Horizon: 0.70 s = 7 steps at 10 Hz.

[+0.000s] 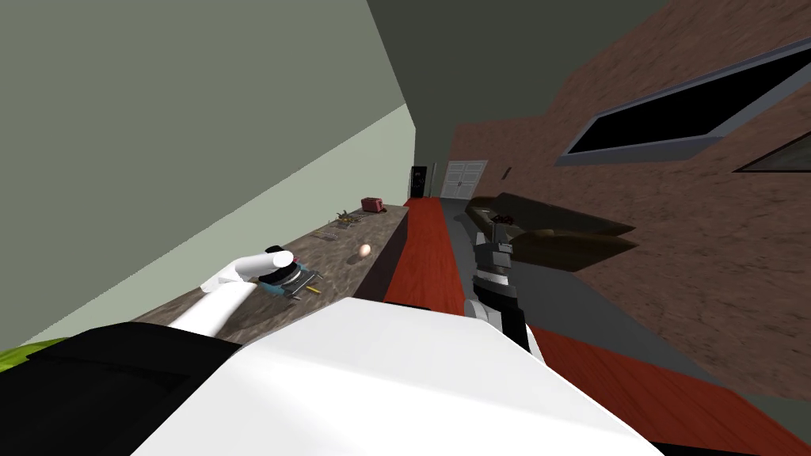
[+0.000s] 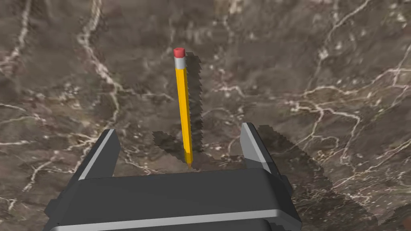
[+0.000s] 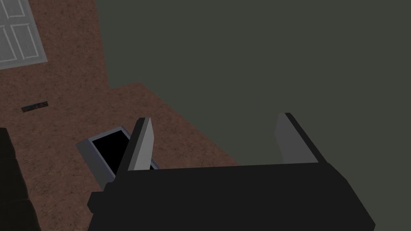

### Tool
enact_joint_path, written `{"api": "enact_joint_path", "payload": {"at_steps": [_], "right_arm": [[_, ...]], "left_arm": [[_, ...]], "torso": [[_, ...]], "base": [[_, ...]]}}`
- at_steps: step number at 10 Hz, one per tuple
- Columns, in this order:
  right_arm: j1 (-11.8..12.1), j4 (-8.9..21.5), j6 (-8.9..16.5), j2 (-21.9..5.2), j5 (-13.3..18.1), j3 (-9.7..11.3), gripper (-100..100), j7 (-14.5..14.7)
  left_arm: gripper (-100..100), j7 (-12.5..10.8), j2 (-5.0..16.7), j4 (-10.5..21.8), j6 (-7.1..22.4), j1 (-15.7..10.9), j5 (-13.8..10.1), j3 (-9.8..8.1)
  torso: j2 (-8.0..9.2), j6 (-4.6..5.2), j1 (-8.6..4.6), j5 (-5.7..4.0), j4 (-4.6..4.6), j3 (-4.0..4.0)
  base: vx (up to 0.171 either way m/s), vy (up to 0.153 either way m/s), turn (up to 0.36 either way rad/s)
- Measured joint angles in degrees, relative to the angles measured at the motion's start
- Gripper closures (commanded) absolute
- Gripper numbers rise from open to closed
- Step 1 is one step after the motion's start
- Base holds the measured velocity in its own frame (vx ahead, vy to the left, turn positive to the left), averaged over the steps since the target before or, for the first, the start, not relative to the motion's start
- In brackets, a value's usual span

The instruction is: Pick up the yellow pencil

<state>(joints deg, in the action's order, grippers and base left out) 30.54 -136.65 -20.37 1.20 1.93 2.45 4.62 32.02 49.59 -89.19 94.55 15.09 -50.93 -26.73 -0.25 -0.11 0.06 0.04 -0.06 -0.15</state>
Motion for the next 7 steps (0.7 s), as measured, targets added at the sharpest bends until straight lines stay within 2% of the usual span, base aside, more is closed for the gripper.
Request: {"api": "enact_joint_path", "payload": {"at_steps": [1,2,5,6,7], "right_arm": [[0.00,0.00,0.00,0.00,0.00,0.00,0,0.00],[0.00,0.00,0.00,0.00,0.00,0.00,0,0.00],[-0.01,0.00,0.00,0.00,0.00,0.00,0,0.00],[-0.01,0.00,0.00,0.00,0.00,0.00,0,0.00],[-0.01,0.00,0.00,0.00,0.00,0.00,0,0.00]], "left_arm": [[0,-0.06,-0.04,0.08,0.24,0.05,-0.05,0.04],[-100,-0.06,-0.04,0.07,0.22,0.04,-0.04,0.04],[-100,0.13,-1.64,1.75,-2.46,-0.11,1.40,1.55],[100,0.07,-1.69,1.75,-2.64,-0.13,1.47,1.62],[100,0.08,-1.69,1.75,-2.63,-0.12,1.46,1.61]], "torso": [[0.07,0.00,-0.04,-0.02,0.02,0.04],[0.13,0.00,-0.07,-0.02,0.03,0.07],[0.26,0.01,0.00,0.02,0.05,0.15],[0.20,0.00,0.06,0.08,0.03,0.11],[0.16,0.00,0.06,0.08,0.02,0.09]], "base": [[0.000,0.000,0.000],[-0.013,0.008,-0.055],[-0.021,0.016,-0.035],[0.000,0.000,0.000],[-0.003,0.000,0.010]]}}
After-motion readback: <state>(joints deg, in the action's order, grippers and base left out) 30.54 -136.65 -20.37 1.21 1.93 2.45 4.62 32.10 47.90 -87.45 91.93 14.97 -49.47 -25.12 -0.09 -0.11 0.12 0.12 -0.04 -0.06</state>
